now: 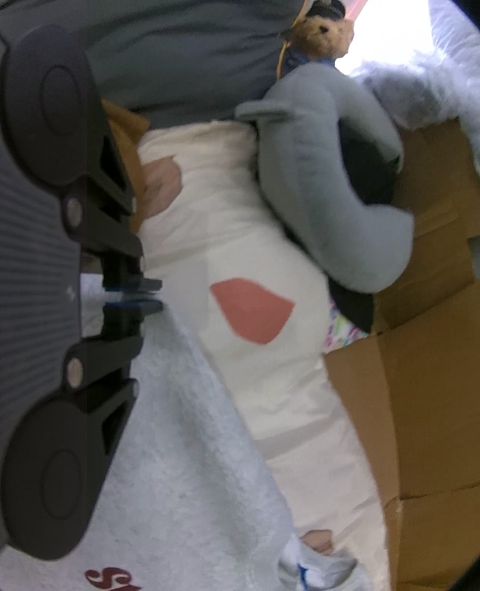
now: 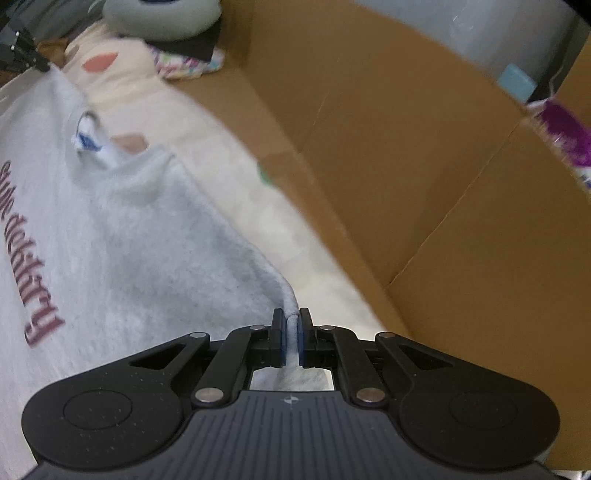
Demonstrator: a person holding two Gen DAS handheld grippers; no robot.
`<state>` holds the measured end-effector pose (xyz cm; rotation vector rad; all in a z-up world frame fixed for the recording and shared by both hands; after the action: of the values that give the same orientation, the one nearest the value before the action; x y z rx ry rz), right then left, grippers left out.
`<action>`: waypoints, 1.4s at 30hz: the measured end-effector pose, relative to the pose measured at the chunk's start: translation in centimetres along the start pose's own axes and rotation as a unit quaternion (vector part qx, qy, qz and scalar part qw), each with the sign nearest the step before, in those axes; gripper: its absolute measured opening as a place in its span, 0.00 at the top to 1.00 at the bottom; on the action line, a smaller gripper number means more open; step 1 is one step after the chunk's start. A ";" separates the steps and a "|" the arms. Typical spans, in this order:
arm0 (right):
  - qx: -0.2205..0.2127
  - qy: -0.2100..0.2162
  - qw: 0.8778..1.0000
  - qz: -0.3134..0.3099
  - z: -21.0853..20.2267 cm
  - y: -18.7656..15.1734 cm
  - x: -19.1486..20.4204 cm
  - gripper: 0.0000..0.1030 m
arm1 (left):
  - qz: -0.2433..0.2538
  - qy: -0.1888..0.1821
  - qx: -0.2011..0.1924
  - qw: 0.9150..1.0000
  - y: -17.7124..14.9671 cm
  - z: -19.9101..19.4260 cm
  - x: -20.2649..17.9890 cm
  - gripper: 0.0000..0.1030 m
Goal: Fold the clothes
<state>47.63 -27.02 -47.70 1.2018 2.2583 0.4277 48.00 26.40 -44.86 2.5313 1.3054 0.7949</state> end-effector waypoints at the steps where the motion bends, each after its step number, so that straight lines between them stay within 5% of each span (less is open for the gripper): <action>1: -0.005 -0.005 1.000 -0.002 -0.3 0.3 -0.1 0.97 | -0.002 0.003 -0.006 1.000 0.4 -0.1 0.2 0.96; 6: -0.006 -0.024 1.000 0.007 -0.5 -0.3 -1.1 0.97 | -0.024 0.013 -0.017 0.999 0.4 0.3 1.0 0.96; 11: 0.030 -0.009 0.999 0.037 4.1 -2.7 -0.1 0.95 | -0.039 -0.006 0.036 0.999 -1.6 5.5 -1.0 0.90; 13: 0.035 -0.012 0.999 0.038 4.9 -3.0 0.0 0.91 | -0.040 0.003 0.040 0.998 -1.6 6.4 -1.6 0.89; 15: 0.029 -0.019 0.999 0.035 4.3 -2.7 -0.1 0.71 | -0.063 -0.006 0.034 0.997 -1.0 6.3 -1.4 0.88; 19: 0.009 -0.002 0.999 0.047 3.4 -1.4 0.6 0.66 | -0.072 -0.036 -0.008 0.997 1.2 4.7 -2.1 0.69; 29: -0.045 0.053 0.997 -0.020 5.0 3.8 6.0 0.63 | -0.035 -0.109 -0.064 0.991 8.2 5.3 -7.3 0.69; 35: -0.075 0.084 0.993 -0.033 6.7 7.9 9.6 0.63 | -0.006 -0.163 -0.059 0.985 9.9 6.5 -10.8 0.69; 42: -0.055 0.131 0.990 -0.006 8.8 10.3 10.3 0.64 | 0.015 -0.203 -0.025 0.979 8.8 8.0 -12.3 0.64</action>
<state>55.03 -12.48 -52.76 1.1311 2.4218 0.7339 52.66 11.97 -52.80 2.5001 1.0969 0.2842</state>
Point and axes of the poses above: each gripper's, at about its wrist camera, not at the fingertips, and z roughly the way its jaws point, x to its left, y to its top, the point moved 10 cm from there along z, roughly the way its jaws point, and after that the axes turned 7 degrees about -y, right-handed, at the moved point
